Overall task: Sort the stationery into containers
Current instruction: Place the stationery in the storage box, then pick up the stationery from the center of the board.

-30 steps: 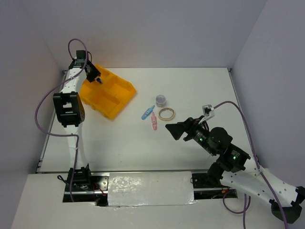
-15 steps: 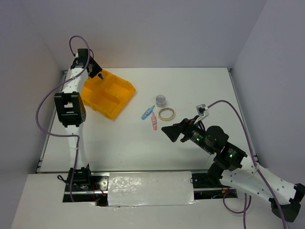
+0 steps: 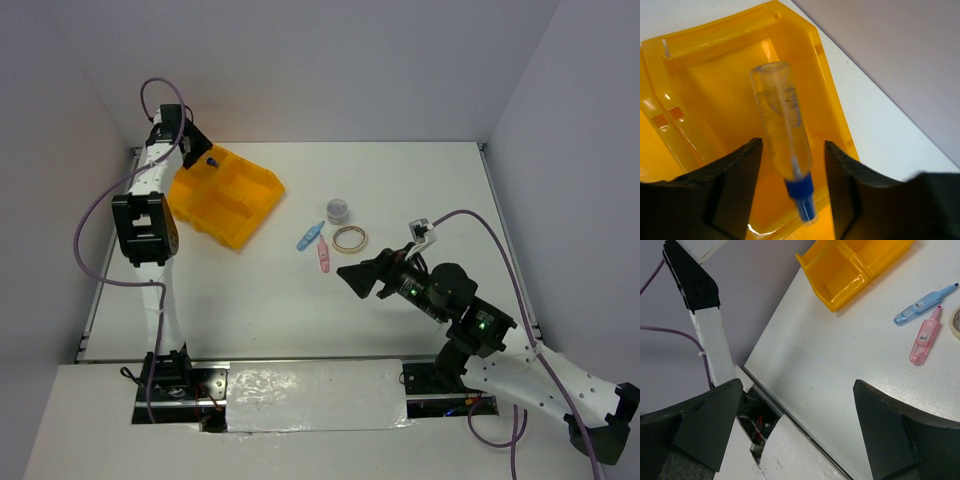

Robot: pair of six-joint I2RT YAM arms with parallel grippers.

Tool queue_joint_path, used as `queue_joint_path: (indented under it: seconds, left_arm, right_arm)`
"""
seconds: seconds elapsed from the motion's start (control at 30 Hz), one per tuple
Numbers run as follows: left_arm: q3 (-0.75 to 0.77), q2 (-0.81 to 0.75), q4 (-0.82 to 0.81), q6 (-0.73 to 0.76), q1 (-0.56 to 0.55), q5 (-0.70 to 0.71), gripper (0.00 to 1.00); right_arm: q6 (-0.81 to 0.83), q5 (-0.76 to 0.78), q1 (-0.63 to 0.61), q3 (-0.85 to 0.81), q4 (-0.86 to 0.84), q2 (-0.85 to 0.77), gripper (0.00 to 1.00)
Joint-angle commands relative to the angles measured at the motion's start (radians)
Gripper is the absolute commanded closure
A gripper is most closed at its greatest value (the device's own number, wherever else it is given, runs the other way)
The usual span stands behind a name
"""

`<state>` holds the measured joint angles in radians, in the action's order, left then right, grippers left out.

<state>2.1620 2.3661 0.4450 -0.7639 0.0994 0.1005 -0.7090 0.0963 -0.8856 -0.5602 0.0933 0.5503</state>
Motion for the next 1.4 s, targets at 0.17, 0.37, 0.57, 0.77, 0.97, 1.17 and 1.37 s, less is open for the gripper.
queue_joint_path:
  seconds: [0.17, 0.37, 0.57, 0.77, 0.97, 1.17, 1.37]
  left_arm:
    - [-0.036, -0.128, -0.061, 0.003, 0.019, 0.005, 0.01]
    - [-0.060, -0.260, -0.052, 0.029, 0.020, -0.004, 0.01]
    - [-0.206, -0.526, -0.006, 0.009, 0.017, -0.087, 0.01]
    - [-0.591, -0.896, 0.000, 0.040, -0.135, -0.105, 0.01]
    - [-0.944, -1.228, 0.069, 0.152, -0.386, 0.080, 0.01]
    - [-1.149, -1.476, 0.159, 0.362, -0.415, -0.016, 0.01]
    - [-1.300, -1.706, 0.138, 0.336, -0.455, 0.178, 0.01]
  right_arm:
    - [0.003, -0.017, 0.002, 0.002, -0.060, 0.017, 0.01]
    - [0.019, 0.014, 0.002, -0.009, -0.041, 0.030, 0.00]
    - [0.083, 0.135, 0.004, -0.061, 0.066, 0.068, 0.00]
    - [0.092, 0.251, 0.011, -0.138, 0.224, 0.140, 0.00]
    - [0.062, 0.345, 0.054, -0.210, 0.391, 0.235, 0.00]
    - [0.094, 0.254, 0.239, -0.187, 0.370, 0.322, 0.11]
    - [0.144, 0.184, 0.375, -0.233, 0.272, 0.561, 0.31]
